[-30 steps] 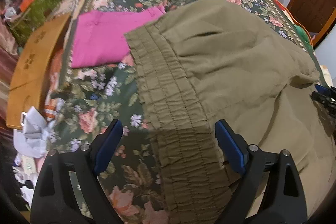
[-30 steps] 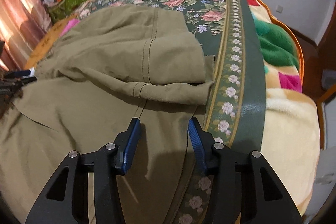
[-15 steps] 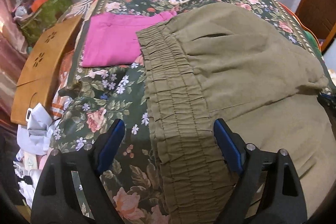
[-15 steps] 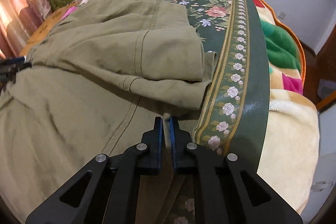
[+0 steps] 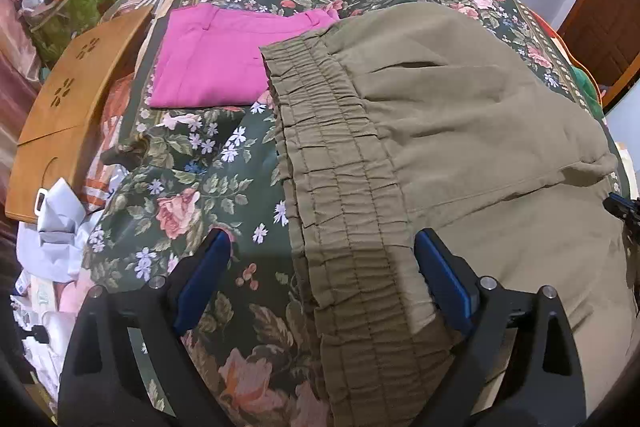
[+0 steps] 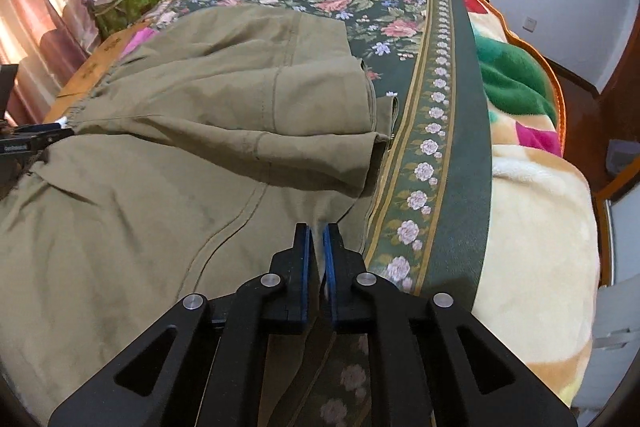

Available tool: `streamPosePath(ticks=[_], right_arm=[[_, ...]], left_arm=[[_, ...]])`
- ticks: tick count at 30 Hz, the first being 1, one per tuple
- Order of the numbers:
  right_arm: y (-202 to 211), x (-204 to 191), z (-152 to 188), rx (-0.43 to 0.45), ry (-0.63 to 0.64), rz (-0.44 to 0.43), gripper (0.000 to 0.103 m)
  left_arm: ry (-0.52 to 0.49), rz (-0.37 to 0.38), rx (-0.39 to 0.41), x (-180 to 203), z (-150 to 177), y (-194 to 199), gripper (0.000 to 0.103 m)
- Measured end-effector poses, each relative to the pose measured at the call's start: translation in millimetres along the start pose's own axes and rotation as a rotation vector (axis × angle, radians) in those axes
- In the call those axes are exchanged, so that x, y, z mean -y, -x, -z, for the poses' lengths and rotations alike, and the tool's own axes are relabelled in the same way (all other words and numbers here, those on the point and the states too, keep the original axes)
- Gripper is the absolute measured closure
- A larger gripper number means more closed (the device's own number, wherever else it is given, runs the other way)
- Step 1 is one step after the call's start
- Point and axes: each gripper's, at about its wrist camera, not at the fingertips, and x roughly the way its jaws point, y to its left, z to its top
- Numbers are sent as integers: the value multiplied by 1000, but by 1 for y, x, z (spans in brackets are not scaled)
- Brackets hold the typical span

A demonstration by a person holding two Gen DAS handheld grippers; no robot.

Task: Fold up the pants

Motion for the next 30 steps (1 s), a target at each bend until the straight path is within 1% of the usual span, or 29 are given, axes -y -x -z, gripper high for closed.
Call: streamPosePath(ticks=[4,6,9,11,13,15,19,22,24,25,26,28,29,30], right_arm=[[18,2,-4,49,-21,-22,93],[26,2,-9,79,-21,-33,93],[31,2,-23,125,-20,-32,84],[30,3,-30,141,-13,-28,71],[23,6,-40,153,-5,-14,64],[14,10,-48,145,-1,-18,64],[-5,18,-56,104,-6,-34,64],[-25,25,-60,46,-32,-57,64],[-38,28,-60,10,-48,-92,64],[-43,28,-60,-24,-39,-110,61],[-46,26,-60,-35,-22,-108,63],[-47,19,-58,-27,32,-98,67],[-47,17,-58,-26,47,-106,80],[-48,16,-58,-36,55,-120,86]], left_arm=[[-53,-50,33,8,-5,19,9],[-74,-60,55,10,-9,28,8],[-90,-58,70,12,-20,35,8],[-96,-65,69,13,-28,34,8],[-93,-69,57,11,-34,29,8],[-81,-62,34,10,-41,20,8],[-39,-73,-7,3,-49,2,8],[-13,-47,-47,-1,-50,-13,8],[-15,-31,-57,-1,-50,-18,8],[-21,-26,-60,0,-49,-20,8],[-27,-21,-69,1,-49,-24,8],[-15,1,-85,2,-49,-30,7],[-5,13,-94,2,-49,-33,7],[4,24,-99,2,-49,-36,7]])
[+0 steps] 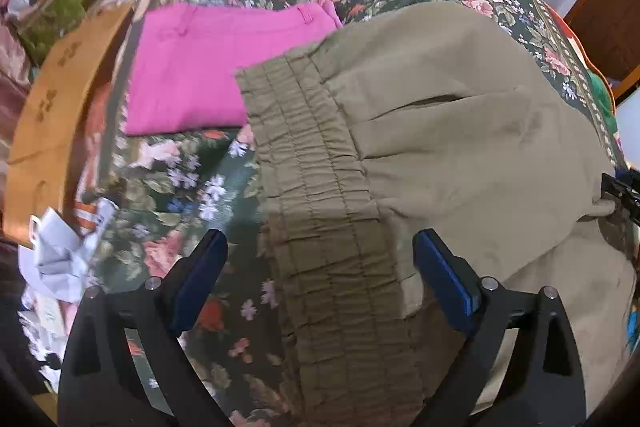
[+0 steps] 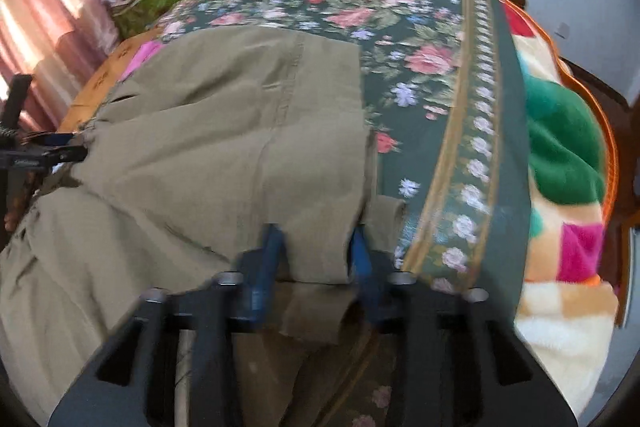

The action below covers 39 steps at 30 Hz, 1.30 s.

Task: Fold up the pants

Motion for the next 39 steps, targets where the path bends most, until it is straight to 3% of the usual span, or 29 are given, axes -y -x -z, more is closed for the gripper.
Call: streamPosePath(ticks=[4,7,13,22,28,33,39], right_arm=[[-1,-3,0,6,42,34,94],[-2,-4,-2,20,61,64,95],[-11,1,0,19,48,106,98],[-4,0,-6,-6,45,101,96],[27,-5,-23,85,20,105,96],[57,-14,-42,181,36,106,88],[76,-28,-66,289,47,98,55]], left_arm=[[6,6,15,0,-1,-1,7],[-4,-111,85,-1,-1,7,7],[-20,-211,138,-4,3,9,7],[45,-113,105,-17,0,13,8],[-18,-154,157,-3,1,39,8],[-55,-146,231,10,-5,70,8],[-64,-127,296,12,-25,93,8]])
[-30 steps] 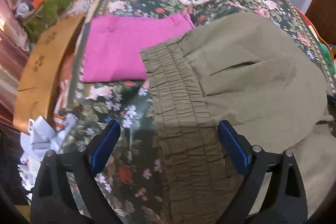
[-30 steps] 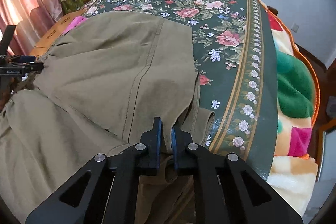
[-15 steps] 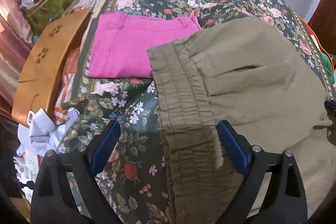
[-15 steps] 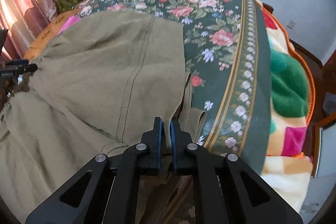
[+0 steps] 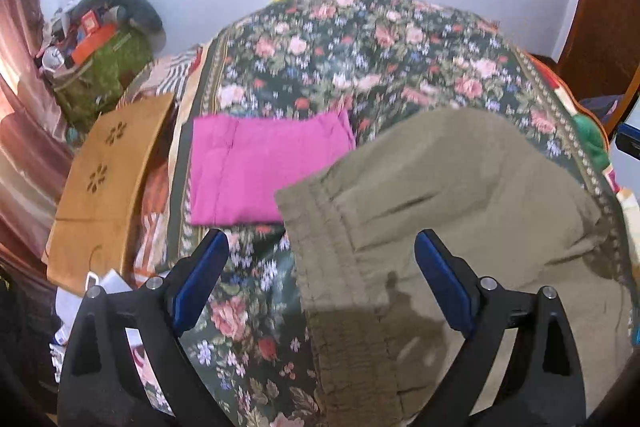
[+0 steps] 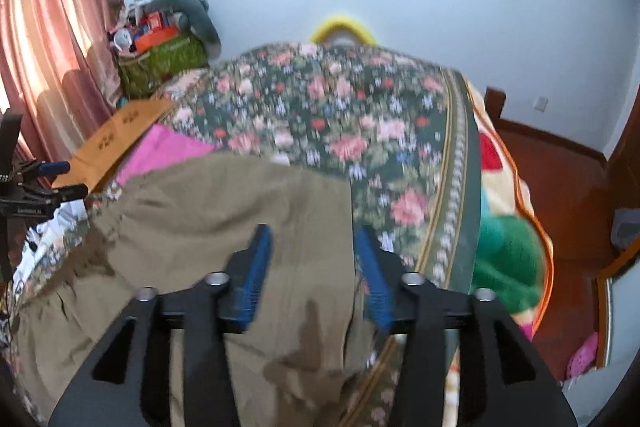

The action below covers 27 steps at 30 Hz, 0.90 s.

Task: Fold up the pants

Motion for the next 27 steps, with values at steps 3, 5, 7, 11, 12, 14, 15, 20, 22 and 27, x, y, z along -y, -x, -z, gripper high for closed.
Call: streamPosePath(ticks=[3,5,7,11,12,14,15,20,22,27], right_arm=[[-11,-4,-12,16,14,10,46],[-23,-4,-18,7,18,13,42],[-38,-4,-23,-1,23,19,38],[-75,5,-28,-48,-10,18,38],[-80,6,-27,-56,-19,18,38],[-95,11,-27,-81,-35,17,38],[-105,15,-26,-99,-40,17,38],[-142,27,-26,-165,-64,18,38],[-159,30,-26,-197,-78,11,38],[-192,32,-24,-263,-107,-28,39]], left_arm=[[17,-3,9,-7,-12,-4,8],[42,1,4,-13,-19,-11,8],[76,15,-12,-21,-25,-22,8],[127,29,-76,-35,-28,-54,8],[138,32,-91,-37,-27,-61,8],[160,39,-128,-43,-24,-79,8],[172,41,-143,-46,-23,-87,8],[220,45,-194,-54,-17,-120,8],[235,49,-220,-54,-16,-133,8],[248,109,-256,-47,-14,-154,8]])
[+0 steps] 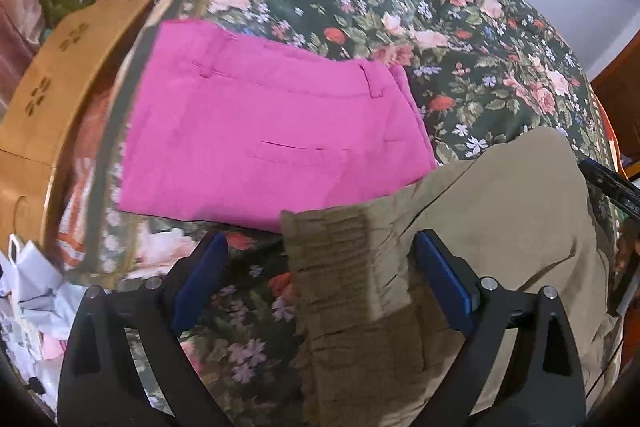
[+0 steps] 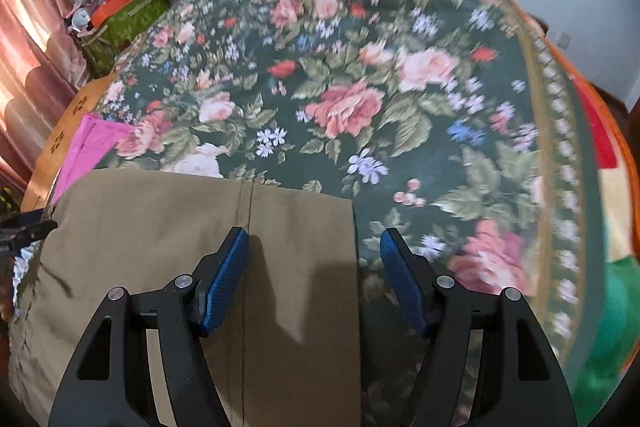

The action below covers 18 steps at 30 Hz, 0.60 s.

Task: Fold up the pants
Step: 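Grasp the elastic waistband edge with the left tool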

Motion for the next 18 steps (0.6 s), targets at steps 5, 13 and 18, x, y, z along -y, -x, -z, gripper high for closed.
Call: streamPosePath(ticks=[5,13,18], right_arm=[[-14,10,0,4,-96,-77,49],[-20,-8,2,-20,-30,-64,93],[-6,-21,0,49,53,32,95]], left_arm=[[-14,41,-10,3,-1,-6,9],[8,144,-15,3,1,-8,38],[10,104,21,4,1,4,51]])
